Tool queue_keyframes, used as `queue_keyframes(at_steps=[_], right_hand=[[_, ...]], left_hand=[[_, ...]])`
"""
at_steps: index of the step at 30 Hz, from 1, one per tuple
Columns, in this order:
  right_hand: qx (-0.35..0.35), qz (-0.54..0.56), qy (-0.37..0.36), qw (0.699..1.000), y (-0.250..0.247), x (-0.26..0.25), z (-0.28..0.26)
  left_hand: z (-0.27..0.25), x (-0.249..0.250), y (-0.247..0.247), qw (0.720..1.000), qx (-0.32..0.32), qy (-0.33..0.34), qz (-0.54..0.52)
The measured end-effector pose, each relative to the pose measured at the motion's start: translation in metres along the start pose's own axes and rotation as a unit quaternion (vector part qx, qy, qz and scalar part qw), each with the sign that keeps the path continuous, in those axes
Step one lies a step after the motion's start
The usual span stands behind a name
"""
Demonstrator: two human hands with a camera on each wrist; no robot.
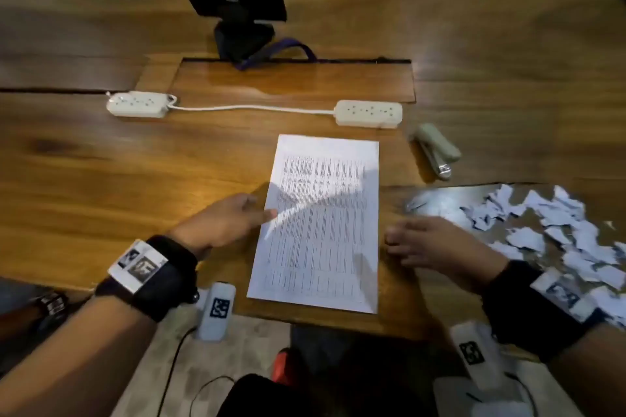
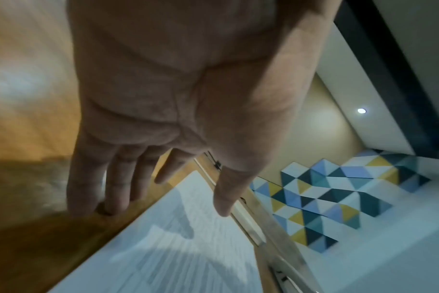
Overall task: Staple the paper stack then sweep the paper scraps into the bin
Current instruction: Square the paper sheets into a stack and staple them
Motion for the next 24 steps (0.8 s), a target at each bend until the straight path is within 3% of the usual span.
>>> queue_keyframes(at_steps=[3, 5, 7, 13, 18, 24], right_hand=[[-0.049, 0.051, 0.035, 0.997, -0.017, -0.003, 0.028], [-0.096, 0.033, 0.054, 0.993, -0.029, -0.012, 0.037], [-0.123, 0.001, 0.059, 0.991, -0.034, -0.021, 0.049], [-0.037, -0.03, 0.0, 0.999, -0.03, -0.043, 0.078], [-0.086, 0.02, -0.004, 0.996, -0.037, -0.024, 0.077], [-0.078, -0.041, -0.009, 0.996, -0.041, -0.022, 0.078]], left_hand=[[0.02, 0.01, 0.007, 0.998, -0.043, 0.038, -0.013], [0.026, 0.02, 0.012, 0.995, -0.079, 0.053, -0.019], [0.033, 0.03, 0.014, 0.995, -0.071, 0.071, -0.015], [0.054, 0.052, 0.018, 0.987, -0.041, 0.121, 0.099], [0.074, 0.038, 0.025, 0.983, -0.049, 0.121, 0.132], [0.093, 0.029, 0.028, 0.981, -0.007, 0.111, 0.161]])
Point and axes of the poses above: each hand's wrist, its own z-axis towards the middle knuckle, its own y-axis out of the palm, x = y × z, the point moved 3 cm from there along z, towards the middle knuckle, and after that the axes turned 7 degrees about x, right-handed, at the moved point
